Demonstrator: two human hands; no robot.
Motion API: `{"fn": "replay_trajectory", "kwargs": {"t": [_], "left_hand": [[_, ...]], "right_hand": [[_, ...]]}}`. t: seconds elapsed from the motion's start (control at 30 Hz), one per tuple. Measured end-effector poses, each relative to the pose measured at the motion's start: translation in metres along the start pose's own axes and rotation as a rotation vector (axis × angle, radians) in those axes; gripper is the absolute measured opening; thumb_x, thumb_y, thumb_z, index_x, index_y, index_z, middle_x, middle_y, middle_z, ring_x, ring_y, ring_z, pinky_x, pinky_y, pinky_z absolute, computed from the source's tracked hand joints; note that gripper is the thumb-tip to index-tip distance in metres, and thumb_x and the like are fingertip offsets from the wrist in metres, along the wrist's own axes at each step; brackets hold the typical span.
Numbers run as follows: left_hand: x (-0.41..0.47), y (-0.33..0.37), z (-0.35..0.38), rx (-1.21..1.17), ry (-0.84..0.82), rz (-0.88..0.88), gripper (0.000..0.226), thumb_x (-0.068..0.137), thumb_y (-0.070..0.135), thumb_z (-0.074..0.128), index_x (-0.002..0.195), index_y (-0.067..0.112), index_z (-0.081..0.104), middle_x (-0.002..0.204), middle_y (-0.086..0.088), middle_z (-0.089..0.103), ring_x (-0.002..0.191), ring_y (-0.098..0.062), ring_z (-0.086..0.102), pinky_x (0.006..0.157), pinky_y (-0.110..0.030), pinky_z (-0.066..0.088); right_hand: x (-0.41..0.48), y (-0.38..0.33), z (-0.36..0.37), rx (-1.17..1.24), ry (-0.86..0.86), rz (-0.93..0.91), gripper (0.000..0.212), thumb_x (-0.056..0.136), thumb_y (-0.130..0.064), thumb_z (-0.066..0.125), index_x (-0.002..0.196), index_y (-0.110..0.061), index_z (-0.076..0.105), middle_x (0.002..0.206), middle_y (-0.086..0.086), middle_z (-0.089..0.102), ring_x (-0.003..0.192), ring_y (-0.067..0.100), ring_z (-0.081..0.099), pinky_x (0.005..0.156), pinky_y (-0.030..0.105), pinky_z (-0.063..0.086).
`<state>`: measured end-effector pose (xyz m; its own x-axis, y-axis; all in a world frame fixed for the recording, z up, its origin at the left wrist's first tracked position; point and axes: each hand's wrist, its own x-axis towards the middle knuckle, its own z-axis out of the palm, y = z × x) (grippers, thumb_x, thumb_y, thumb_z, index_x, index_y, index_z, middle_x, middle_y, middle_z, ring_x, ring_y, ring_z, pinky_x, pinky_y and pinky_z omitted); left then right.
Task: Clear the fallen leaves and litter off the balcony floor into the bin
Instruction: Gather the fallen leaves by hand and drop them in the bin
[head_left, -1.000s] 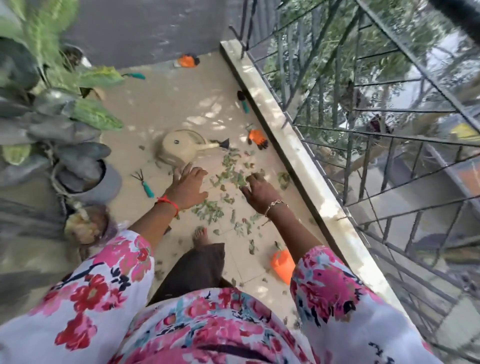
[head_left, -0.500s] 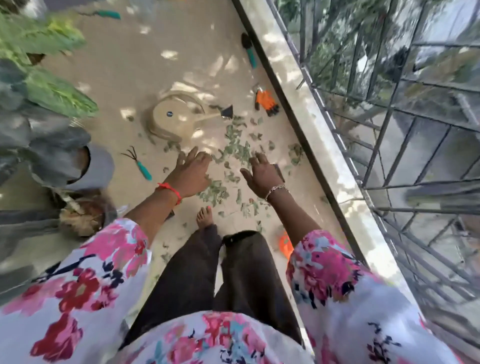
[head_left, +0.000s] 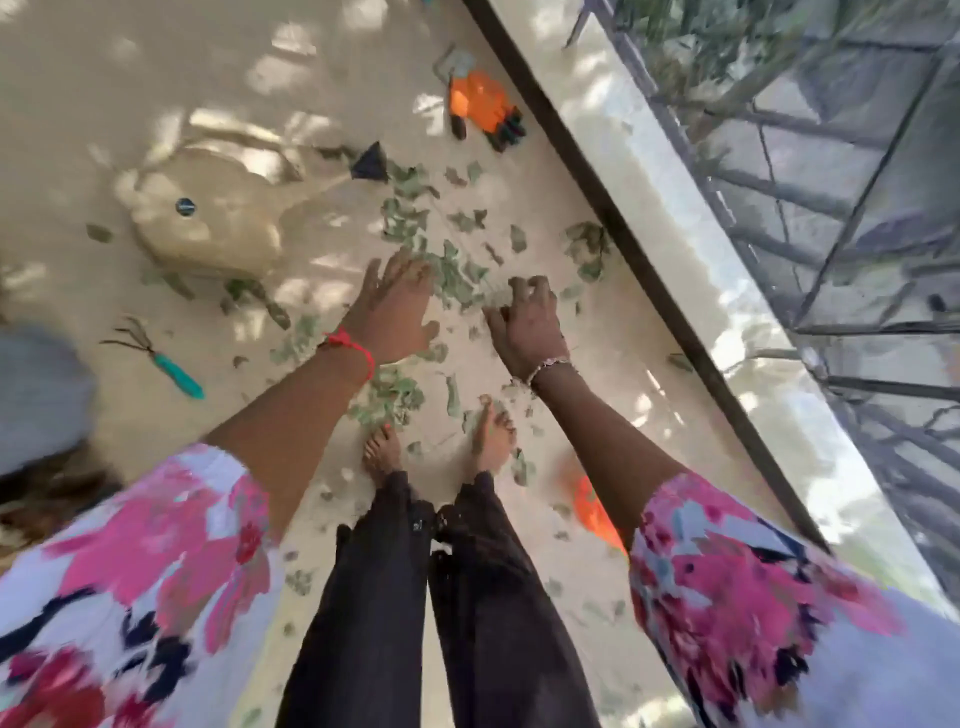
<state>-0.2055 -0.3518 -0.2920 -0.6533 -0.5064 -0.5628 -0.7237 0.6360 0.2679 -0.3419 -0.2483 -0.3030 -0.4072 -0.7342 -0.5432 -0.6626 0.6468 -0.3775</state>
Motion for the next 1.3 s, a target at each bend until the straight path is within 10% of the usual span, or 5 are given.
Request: {"fn": "replay_trajectory", "kwargs": {"t": [0.43,0.7,0.97,1.17,1.3], "left_hand": [[0.267,-0.077,0.217,-0.106,0.125,0.165,0.080,0.082,0.035,0.067,0.146,0.017,0.022,0.157,-0.003,0.008,0.146,-0.022,-0.004,0.118,-0.047,0.003],[0.359,-0.134,0.270,0.017,0.286,0.241,0.078,0.084,0.056,0.054,0.146,0.025,0.018,0.158,-0.002,0.004,0.145,-0.022,-0.008,0.115,-0.054,-0.006],[0.395,-0.139,0.283,0.065,0.445,0.310,0.076,0.079,0.071,0.026,0.141,0.027,0.028,0.157,0.000,0.011,0.146,-0.019,0.001,0.114,-0.053,-0.009],[0.421,-0.133,0.274,0.109,0.529,0.391,0.070,0.078,0.068,0.029,0.131,0.022,0.037,0.140,-0.005,0.031,0.137,-0.028,0.021,0.115,-0.056,0.008],[0.416,-0.129,0.268,0.078,0.531,0.412,0.065,0.080,0.063,0.032,0.128,0.020,0.040,0.134,-0.006,0.036,0.130,-0.024,0.027,0.112,-0.049,0.013]], "right_hand": [[0.278,0.177,0.140,0.511,0.518,0.620,0.078,0.090,-0.049,0.047,0.149,-0.018,0.006,0.155,0.017,0.002,0.144,0.031,0.002,0.115,0.038,0.007],[0.356,0.288,0.167,-0.172,0.406,0.252,0.076,0.086,-0.069,0.033,0.148,-0.028,0.015,0.157,0.011,0.003,0.144,0.030,-0.005,0.118,0.045,0.001],[0.376,0.293,0.200,-0.150,0.593,0.093,0.074,0.081,-0.070,0.023,0.141,-0.026,0.031,0.152,0.011,0.021,0.142,0.029,0.011,0.116,0.048,0.009],[0.366,0.247,0.208,0.034,0.484,-0.352,0.071,0.079,-0.063,0.033,0.138,-0.023,0.040,0.148,0.007,0.030,0.135,0.021,0.027,0.111,0.038,0.021],[0.363,0.247,0.196,0.152,0.585,-0.265,0.071,0.080,-0.065,0.034,0.139,-0.027,0.036,0.152,0.003,0.023,0.138,0.019,0.025,0.111,0.040,0.023]]}}
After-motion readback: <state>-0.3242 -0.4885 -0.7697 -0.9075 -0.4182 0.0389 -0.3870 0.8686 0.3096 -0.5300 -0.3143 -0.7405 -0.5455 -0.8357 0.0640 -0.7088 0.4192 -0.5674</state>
